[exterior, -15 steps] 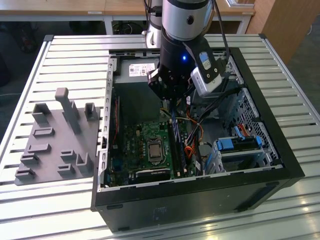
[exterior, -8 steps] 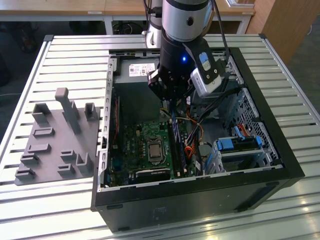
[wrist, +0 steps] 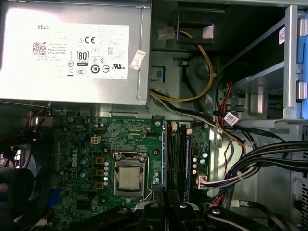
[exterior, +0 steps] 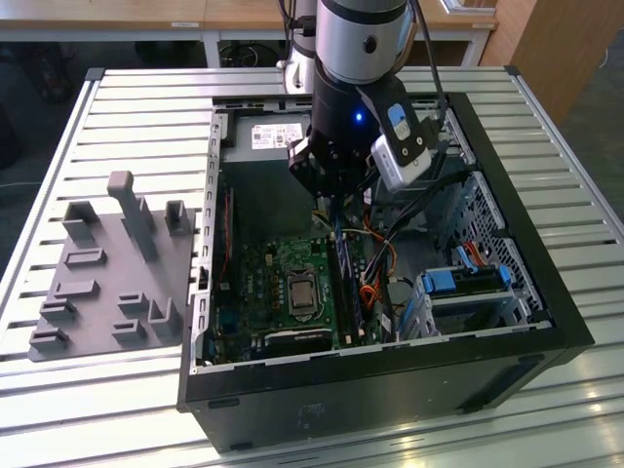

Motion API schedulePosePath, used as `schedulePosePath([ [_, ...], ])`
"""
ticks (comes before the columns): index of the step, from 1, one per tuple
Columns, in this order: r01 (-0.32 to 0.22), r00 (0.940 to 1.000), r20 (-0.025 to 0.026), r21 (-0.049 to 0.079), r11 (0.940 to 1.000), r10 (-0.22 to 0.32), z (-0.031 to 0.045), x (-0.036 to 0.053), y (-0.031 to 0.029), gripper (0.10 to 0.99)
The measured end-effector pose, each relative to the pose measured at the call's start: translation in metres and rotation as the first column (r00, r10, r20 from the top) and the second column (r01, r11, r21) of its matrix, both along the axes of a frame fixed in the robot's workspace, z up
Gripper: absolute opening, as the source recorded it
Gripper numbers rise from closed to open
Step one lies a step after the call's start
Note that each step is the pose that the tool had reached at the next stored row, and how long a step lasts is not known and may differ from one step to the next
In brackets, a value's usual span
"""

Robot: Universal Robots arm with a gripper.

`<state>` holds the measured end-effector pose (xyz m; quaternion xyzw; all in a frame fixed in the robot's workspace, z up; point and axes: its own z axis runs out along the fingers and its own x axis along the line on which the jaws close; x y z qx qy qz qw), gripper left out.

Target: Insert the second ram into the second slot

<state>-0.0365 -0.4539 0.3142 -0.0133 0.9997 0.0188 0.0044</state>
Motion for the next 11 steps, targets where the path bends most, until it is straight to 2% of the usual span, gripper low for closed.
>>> schedulePosePath([
  [11, 0.0, 1.0, 0.0, 0.0, 1.0, 0.0, -0.003, 0.0, -0.0001, 0.141],
])
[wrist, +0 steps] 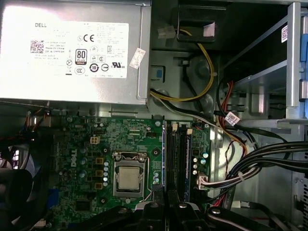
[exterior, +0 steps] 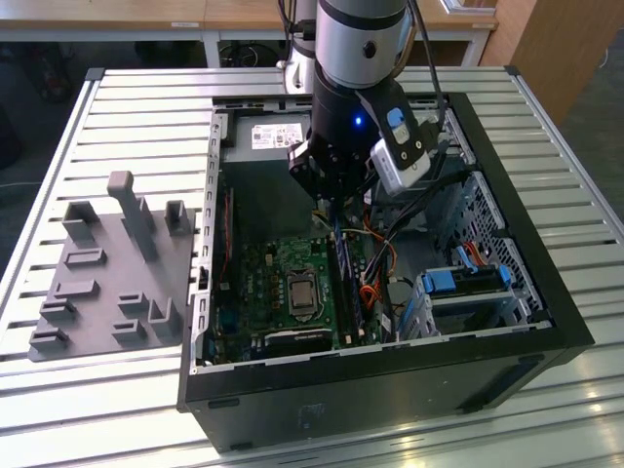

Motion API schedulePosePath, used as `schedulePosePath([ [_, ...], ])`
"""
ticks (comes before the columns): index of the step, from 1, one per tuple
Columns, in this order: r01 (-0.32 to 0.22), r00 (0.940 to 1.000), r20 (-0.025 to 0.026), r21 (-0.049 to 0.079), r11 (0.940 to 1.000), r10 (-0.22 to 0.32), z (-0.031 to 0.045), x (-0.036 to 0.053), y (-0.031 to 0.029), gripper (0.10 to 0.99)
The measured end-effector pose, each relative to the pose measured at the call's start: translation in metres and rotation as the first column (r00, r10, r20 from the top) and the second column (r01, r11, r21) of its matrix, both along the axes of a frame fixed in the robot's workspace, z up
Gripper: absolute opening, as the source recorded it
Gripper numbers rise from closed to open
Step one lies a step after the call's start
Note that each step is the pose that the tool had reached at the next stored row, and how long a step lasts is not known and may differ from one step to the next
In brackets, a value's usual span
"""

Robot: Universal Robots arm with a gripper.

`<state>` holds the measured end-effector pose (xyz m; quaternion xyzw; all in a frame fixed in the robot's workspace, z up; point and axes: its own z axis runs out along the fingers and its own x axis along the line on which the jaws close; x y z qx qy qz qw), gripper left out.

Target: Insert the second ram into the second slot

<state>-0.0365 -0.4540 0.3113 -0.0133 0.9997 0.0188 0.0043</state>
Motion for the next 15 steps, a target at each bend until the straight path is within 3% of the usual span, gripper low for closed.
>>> schedulePosePath([
  [15, 0.0, 1.0, 0.0001, 0.0, 1.0, 0.0, -0.0034, 0.0, -0.0002, 0.141],
])
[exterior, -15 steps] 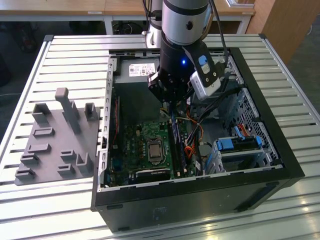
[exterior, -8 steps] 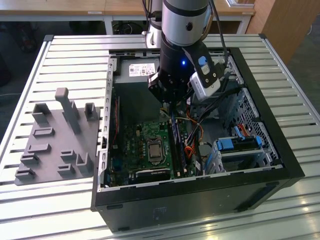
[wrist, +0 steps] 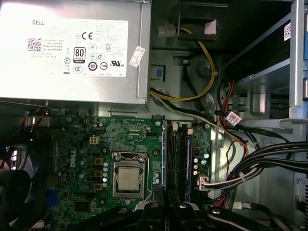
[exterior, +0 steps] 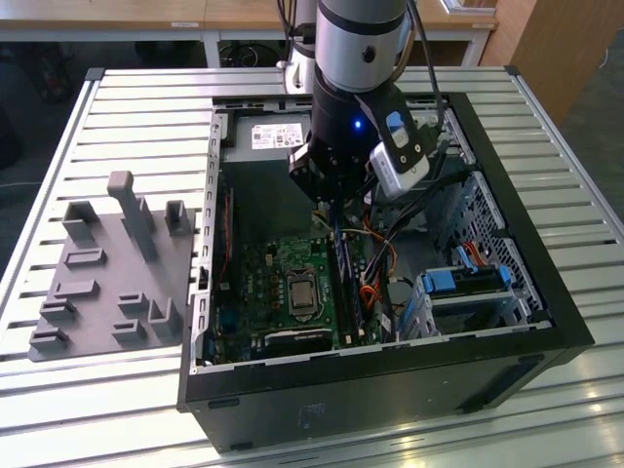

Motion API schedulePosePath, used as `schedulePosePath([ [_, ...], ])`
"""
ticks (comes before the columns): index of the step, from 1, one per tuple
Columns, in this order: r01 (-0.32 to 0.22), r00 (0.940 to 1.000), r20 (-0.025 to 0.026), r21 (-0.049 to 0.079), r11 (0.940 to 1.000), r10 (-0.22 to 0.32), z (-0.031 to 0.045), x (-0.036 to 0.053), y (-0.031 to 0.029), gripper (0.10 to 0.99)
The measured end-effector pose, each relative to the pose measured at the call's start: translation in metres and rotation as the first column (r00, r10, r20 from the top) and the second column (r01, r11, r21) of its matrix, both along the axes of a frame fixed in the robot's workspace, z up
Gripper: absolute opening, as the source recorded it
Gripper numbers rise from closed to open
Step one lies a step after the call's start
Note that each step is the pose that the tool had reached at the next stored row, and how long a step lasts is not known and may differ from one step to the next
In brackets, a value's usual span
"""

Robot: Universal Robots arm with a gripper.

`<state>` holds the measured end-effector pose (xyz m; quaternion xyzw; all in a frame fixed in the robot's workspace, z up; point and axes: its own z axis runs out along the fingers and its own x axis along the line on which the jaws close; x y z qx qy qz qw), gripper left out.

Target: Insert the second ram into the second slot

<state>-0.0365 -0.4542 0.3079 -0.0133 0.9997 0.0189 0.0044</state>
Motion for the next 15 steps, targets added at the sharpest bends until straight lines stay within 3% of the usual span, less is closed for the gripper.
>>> schedulePosePath([
  [15, 0.0, 1.0, -0.0001, 0.0, 1.0, 0.0, -0.0051, 0.0, -0.0004, 0.141],
])
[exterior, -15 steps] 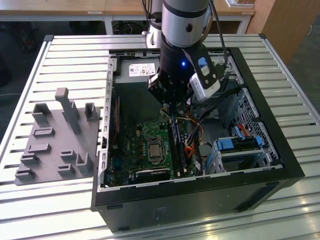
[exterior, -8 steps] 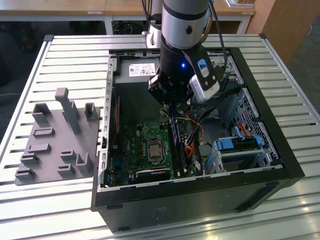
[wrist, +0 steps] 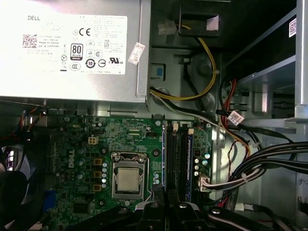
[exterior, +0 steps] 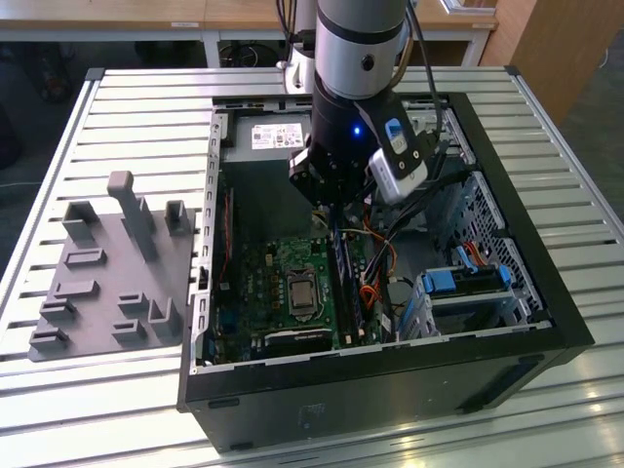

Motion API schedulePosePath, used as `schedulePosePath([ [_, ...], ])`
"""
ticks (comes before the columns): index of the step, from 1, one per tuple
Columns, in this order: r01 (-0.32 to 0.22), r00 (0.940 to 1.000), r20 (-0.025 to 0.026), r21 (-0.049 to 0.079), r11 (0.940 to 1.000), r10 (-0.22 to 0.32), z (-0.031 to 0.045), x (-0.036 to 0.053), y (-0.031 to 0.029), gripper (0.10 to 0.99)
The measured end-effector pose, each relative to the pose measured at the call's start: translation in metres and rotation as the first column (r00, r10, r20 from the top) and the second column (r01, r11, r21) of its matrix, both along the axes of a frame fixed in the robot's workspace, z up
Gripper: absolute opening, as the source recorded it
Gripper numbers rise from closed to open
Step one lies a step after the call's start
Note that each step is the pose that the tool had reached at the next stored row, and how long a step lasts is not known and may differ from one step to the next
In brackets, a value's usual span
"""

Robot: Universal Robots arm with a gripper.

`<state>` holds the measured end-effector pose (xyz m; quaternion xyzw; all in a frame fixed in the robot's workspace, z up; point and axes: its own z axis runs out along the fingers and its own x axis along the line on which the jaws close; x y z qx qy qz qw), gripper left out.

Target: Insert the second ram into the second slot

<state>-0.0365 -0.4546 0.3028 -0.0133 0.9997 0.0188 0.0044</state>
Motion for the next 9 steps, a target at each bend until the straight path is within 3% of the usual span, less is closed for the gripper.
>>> schedulePosePath([
  [9, 0.0, 1.0, 0.0, 0.0, 1.0, 0.0, -0.0028, 0.0, -0.0002, 0.141],
])
